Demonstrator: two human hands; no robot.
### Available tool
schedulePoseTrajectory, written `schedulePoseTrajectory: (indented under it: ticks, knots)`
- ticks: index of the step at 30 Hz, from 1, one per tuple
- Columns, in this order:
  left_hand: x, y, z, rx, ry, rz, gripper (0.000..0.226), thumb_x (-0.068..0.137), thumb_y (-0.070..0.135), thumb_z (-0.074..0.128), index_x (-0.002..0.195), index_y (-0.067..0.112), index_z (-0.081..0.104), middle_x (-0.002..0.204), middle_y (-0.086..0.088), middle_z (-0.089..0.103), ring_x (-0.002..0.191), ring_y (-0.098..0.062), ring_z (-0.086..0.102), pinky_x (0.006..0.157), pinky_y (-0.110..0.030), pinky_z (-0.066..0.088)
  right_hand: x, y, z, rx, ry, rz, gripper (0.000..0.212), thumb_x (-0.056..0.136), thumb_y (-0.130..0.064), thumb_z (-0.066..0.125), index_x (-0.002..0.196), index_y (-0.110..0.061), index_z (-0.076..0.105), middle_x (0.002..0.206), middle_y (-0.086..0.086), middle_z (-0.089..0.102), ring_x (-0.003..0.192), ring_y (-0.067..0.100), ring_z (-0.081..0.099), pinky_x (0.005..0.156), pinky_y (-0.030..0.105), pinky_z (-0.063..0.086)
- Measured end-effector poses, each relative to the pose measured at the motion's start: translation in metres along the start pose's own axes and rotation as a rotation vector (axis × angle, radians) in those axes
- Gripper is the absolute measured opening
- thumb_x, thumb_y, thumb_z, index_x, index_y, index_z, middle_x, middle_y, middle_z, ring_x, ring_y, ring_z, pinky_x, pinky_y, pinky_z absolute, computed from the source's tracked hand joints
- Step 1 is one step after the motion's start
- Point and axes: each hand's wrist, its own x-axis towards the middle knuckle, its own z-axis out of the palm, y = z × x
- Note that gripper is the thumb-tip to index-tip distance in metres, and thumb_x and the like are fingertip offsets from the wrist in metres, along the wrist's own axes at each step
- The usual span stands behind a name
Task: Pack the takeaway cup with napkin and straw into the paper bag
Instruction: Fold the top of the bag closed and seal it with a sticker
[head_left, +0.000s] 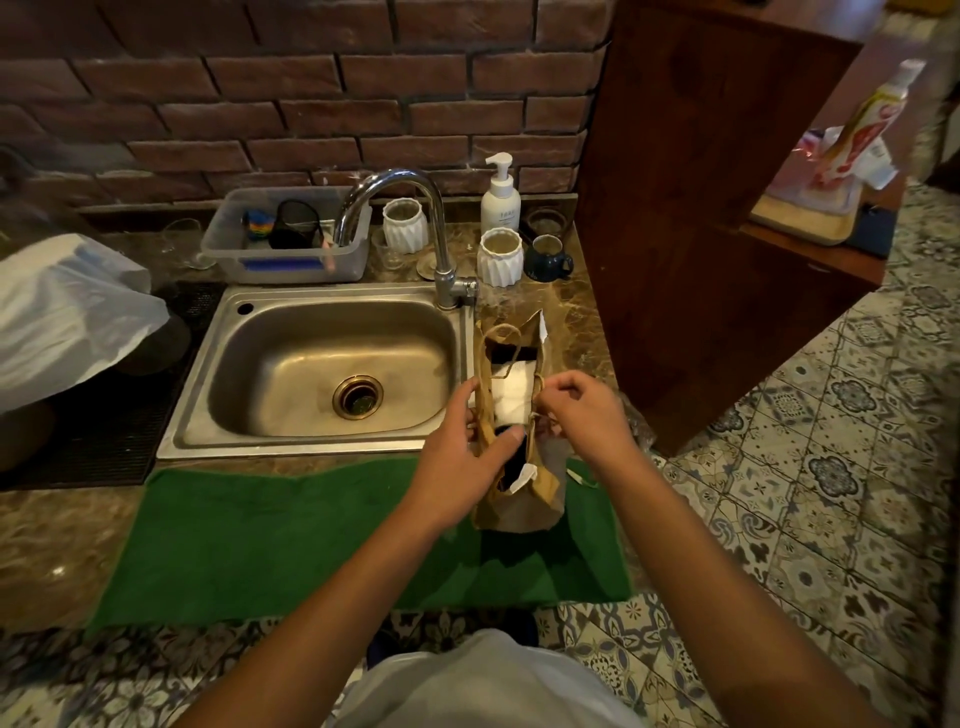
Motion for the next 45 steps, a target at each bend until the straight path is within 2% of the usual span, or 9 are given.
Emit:
schedulePoseTrajectory:
  ticks: [3, 7, 15, 22, 26, 29, 33, 40, 45]
  knots:
    - [0.0, 0.003, 0.001, 0.116, -0.07, 0.038, 0.097, 0.076, 0.061, 0.073, 0.153, 0.052, 0.015, 0.141, 0.011, 0.058, 0.119, -0.01, 0.06, 0.098, -0.037, 0.053, -0.001, -0.001, 0.006, 0.101, -0.015, 0.049, 0.008, 0.089, -0.011, 0.068, 0.083, -0.015, 0.066, 0.074, 0.002, 0.068, 0.051, -0.001, 0.064, 0.047, 0.018, 0.05]
    - [0.009, 0.005, -0.004, 0.255, -0.119, 0.055, 0.1, 0.084, 0.033, 0.075, 0.158, 0.045, 0.009, 0.124, 0.012, 0.063, 0.095, -0.002, 0.063, 0.073, -0.02, 0.051, -0.005, -0.003, 0.015, 0.249, -0.027, 0.11, 0.011, 0.089, 0.0, 0.068, 0.083, -0.009, 0.064, 0.069, 0.006, 0.071, 0.055, 0.013, 0.071, 0.051, 0.026, 0.057]
    - [0.04, 0.009, -0.033, 0.477, -0.202, 0.14, 0.078, 0.088, 0.008, 0.066, 0.154, 0.039, 0.037, 0.133, -0.003, 0.065, 0.109, -0.019, 0.063, 0.088, -0.03, 0.051, -0.009, 0.001, 0.013, 0.312, -0.168, 0.077, 0.014, 0.093, 0.002, 0.065, 0.092, -0.01, 0.073, 0.081, 0.007, 0.08, 0.073, 0.022, 0.078, 0.061, 0.029, 0.062]
    - [0.059, 0.011, -0.045, 0.588, -0.243, 0.212, 0.079, 0.092, 0.006, 0.064, 0.157, 0.037, 0.033, 0.144, -0.005, 0.06, 0.129, -0.024, 0.057, 0.107, -0.038, 0.046, -0.008, 0.002, -0.007, -0.164, -0.159, -0.19, 0.028, 0.091, -0.009, 0.073, 0.1, -0.036, 0.071, 0.088, -0.005, 0.078, 0.081, 0.013, 0.076, 0.082, 0.041, 0.064]
    - [0.068, 0.014, -0.054, 0.597, -0.305, 0.278, 0.069, 0.092, 0.009, 0.068, 0.151, 0.038, 0.044, 0.142, -0.001, 0.06, 0.125, -0.018, 0.057, 0.101, -0.031, 0.042, -0.01, -0.008, -0.031, -0.429, 0.135, -0.35, 0.014, 0.094, -0.02, 0.069, 0.103, -0.03, 0.074, 0.091, -0.012, 0.073, 0.079, 0.006, 0.07, 0.072, 0.036, 0.063]
    - [0.072, 0.015, -0.056, 0.6, -0.32, 0.328, 0.062, 0.092, 0.013, 0.071, 0.145, 0.038, 0.053, 0.133, 0.003, 0.065, 0.11, -0.008, 0.056, 0.092, -0.027, 0.042, -0.005, -0.017, -0.043, -0.6, 0.27, -0.466, 0.023, 0.091, -0.024, 0.07, 0.114, -0.023, 0.071, 0.118, -0.002, 0.065, 0.11, 0.017, 0.057, 0.086, 0.033, 0.048]
    - [0.071, 0.015, -0.057, 0.555, -0.353, 0.404, 0.056, 0.09, 0.013, 0.073, 0.139, 0.039, 0.061, 0.127, 0.007, 0.069, 0.106, -0.004, 0.057, 0.084, -0.018, 0.039, 0.006, -0.027, -0.043, -0.68, 0.025, -0.435, 0.038, 0.091, -0.031, 0.073, 0.128, -0.03, 0.066, 0.141, 0.0, 0.056, 0.133, 0.022, 0.047, 0.108, 0.046, 0.044]
    - [0.066, 0.008, -0.06, 0.515, -0.366, 0.488, 0.039, 0.088, 0.01, 0.076, 0.121, 0.03, 0.074, 0.118, 0.013, 0.073, 0.106, 0.004, 0.06, 0.087, -0.008, 0.041, 0.011, -0.022, -0.039, -0.721, -0.232, -0.297, 0.043, 0.089, -0.052, 0.071, 0.125, -0.028, 0.07, 0.12, -0.005, 0.069, 0.102, 0.014, 0.062, 0.083, 0.035, 0.053]
    - [0.063, 0.003, -0.061, 0.555, -0.357, 0.49, 0.027, 0.085, 0.003, 0.075, 0.103, 0.022, 0.078, 0.106, 0.006, 0.072, 0.101, -0.011, 0.065, 0.092, -0.039, 0.052, 0.008, -0.021, -0.041, -0.811, -0.309, -0.285, 0.036, 0.084, -0.041, 0.08, 0.118, -0.03, 0.073, 0.108, -0.006, 0.074, 0.101, 0.017, 0.066, 0.087, 0.043, 0.055]
